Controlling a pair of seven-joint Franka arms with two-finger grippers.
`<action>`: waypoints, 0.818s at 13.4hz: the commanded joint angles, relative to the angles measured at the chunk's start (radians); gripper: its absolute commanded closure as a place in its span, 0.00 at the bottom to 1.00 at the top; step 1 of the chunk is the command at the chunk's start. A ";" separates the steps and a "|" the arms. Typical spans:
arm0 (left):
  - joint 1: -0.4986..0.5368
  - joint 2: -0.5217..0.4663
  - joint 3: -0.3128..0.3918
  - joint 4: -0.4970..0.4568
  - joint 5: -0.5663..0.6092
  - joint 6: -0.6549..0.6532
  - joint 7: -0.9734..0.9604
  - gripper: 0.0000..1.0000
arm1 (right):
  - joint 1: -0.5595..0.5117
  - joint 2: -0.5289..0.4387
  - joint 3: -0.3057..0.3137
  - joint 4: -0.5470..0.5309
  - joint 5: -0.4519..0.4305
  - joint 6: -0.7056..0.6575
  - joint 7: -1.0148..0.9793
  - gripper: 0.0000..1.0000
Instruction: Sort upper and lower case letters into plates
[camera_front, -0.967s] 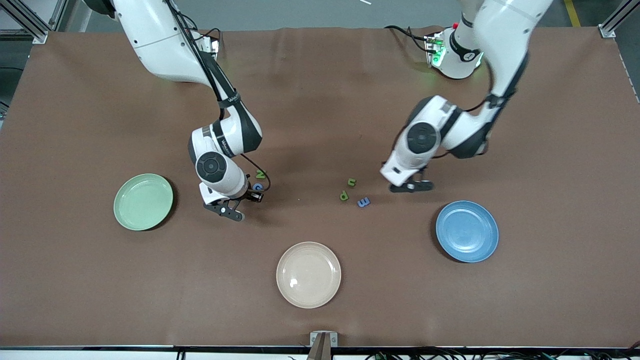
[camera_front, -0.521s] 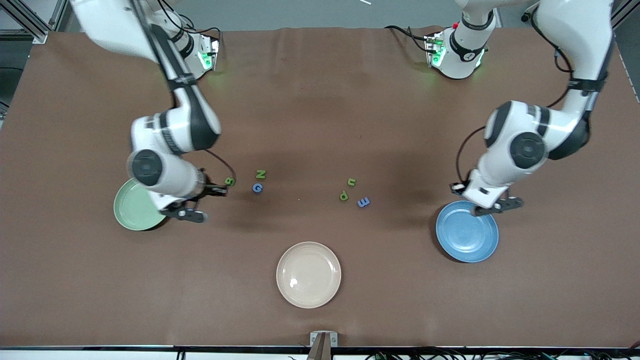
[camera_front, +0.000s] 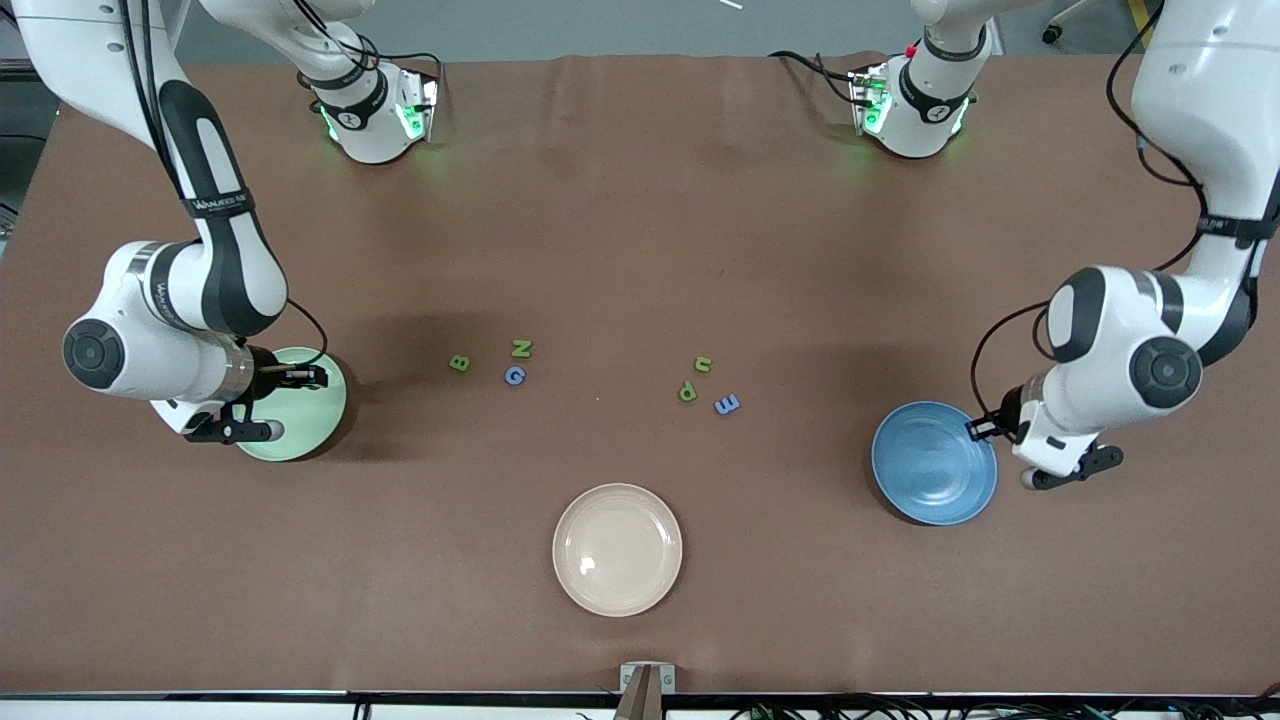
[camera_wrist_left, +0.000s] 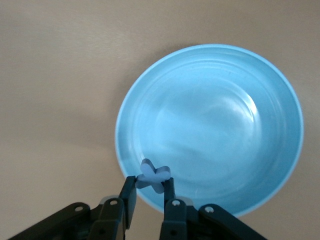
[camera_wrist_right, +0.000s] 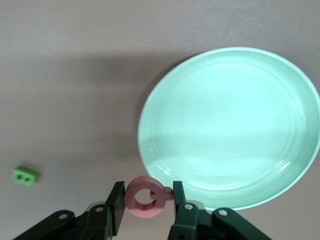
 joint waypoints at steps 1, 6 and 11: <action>-0.009 0.074 -0.006 0.093 0.014 -0.015 -0.004 0.59 | -0.034 -0.050 0.020 -0.118 -0.042 0.113 -0.066 0.72; -0.033 0.041 -0.065 0.073 0.003 -0.027 -0.064 0.00 | -0.077 -0.040 0.020 -0.204 -0.042 0.288 -0.198 0.72; -0.240 0.056 -0.133 0.074 0.011 -0.030 -0.383 0.00 | -0.072 -0.017 0.020 -0.255 -0.044 0.396 -0.198 0.72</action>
